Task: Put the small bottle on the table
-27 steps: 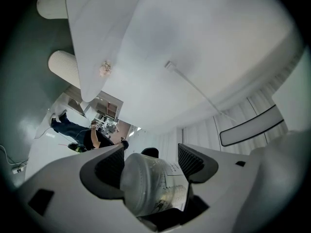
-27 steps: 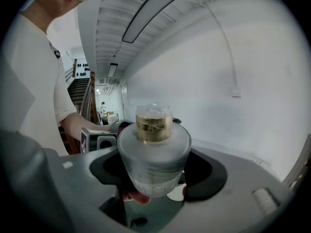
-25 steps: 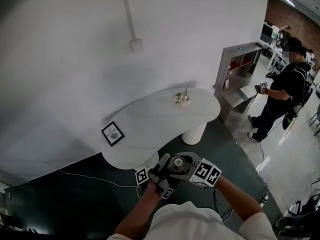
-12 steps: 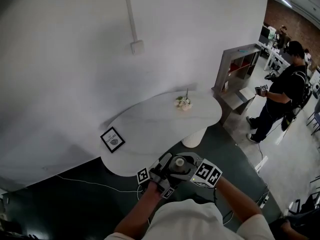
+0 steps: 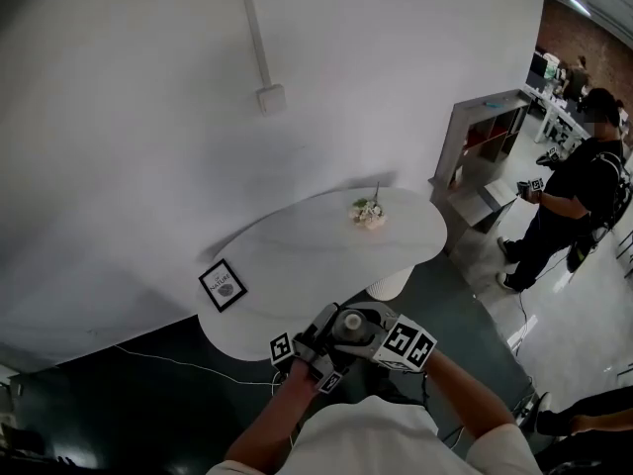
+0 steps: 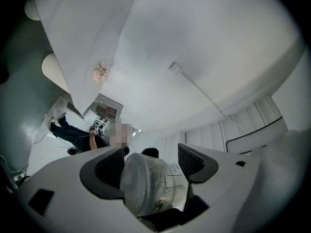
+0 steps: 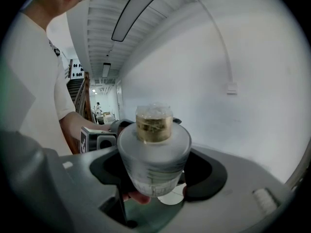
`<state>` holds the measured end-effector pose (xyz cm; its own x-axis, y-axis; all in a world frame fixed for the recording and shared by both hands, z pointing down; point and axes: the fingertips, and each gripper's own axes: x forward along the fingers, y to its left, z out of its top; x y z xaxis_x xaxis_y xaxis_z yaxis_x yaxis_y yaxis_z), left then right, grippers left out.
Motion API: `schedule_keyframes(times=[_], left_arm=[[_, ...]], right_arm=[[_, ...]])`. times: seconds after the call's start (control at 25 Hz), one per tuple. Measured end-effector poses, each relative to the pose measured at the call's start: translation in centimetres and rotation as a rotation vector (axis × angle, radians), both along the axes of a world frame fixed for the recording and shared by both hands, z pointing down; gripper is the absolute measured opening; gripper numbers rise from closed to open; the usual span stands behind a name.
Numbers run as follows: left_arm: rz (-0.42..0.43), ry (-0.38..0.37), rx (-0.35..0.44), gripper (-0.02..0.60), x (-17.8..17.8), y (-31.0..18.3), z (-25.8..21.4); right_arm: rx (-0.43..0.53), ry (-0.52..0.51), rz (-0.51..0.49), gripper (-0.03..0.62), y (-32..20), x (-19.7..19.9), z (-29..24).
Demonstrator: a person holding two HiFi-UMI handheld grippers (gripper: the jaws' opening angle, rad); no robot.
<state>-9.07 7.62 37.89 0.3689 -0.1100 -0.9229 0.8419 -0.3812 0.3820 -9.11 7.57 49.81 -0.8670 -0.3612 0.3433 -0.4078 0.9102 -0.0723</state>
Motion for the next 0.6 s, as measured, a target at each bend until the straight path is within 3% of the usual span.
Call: schedule_keyframes(times=[0.6], left_arm=[[-0.104, -0.038, -0.005, 0.337, 7.3, -11.7, 0.0]], right_arm=[[0.014, -0.037, -0.109, 0.345, -11.7, 6.8, -0.4]])
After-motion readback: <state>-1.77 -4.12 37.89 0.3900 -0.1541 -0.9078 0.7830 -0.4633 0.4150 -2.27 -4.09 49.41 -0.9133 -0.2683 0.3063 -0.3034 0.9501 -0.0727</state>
